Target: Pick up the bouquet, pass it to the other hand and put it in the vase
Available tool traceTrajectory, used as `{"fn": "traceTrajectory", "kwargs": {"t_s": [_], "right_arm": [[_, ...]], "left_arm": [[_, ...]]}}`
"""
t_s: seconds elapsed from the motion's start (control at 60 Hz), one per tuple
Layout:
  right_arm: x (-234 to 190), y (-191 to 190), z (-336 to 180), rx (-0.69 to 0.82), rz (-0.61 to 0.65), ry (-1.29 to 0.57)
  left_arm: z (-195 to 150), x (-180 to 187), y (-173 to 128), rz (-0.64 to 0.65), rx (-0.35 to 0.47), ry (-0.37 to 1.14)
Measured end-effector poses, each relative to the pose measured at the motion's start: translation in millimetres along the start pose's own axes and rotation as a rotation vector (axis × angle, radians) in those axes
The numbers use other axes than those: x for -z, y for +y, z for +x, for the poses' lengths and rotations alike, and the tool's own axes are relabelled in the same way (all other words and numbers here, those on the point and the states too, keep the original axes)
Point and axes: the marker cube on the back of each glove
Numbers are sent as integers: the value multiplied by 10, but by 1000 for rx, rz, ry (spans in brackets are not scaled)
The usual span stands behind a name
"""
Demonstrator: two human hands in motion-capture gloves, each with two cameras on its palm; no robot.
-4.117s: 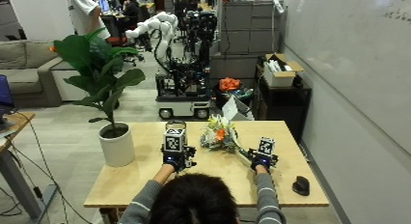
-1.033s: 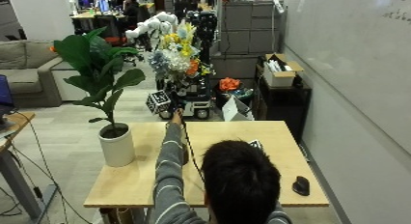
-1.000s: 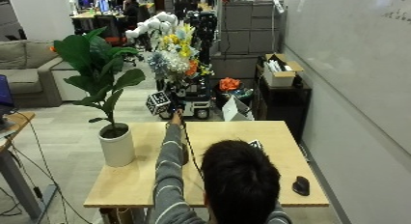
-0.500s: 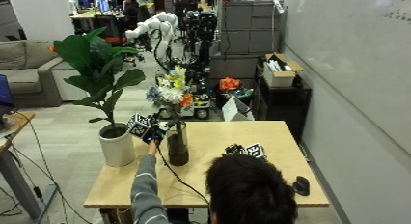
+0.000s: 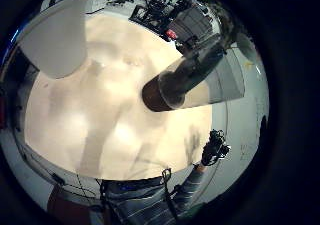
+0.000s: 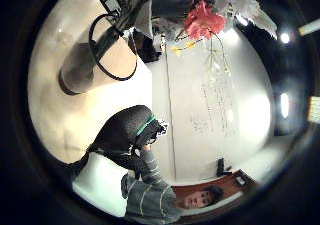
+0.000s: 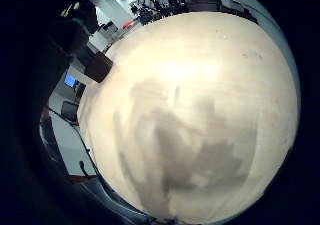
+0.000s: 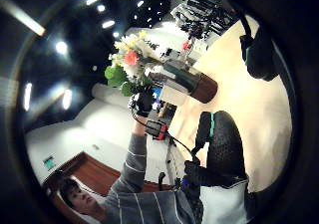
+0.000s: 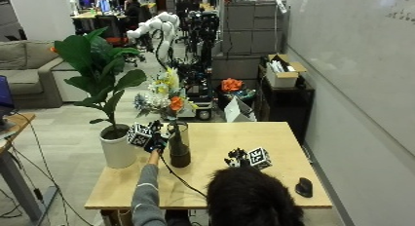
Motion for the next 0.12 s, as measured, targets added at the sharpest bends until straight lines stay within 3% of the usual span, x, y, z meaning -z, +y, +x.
{"fn": "traceTrajectory", "kwargs": {"t_s": [0.117], "right_arm": [[-107, -35, 131, 44, 14, 31]], "left_arm": [[-309, -45, -116, 45, 170, -105]]}}
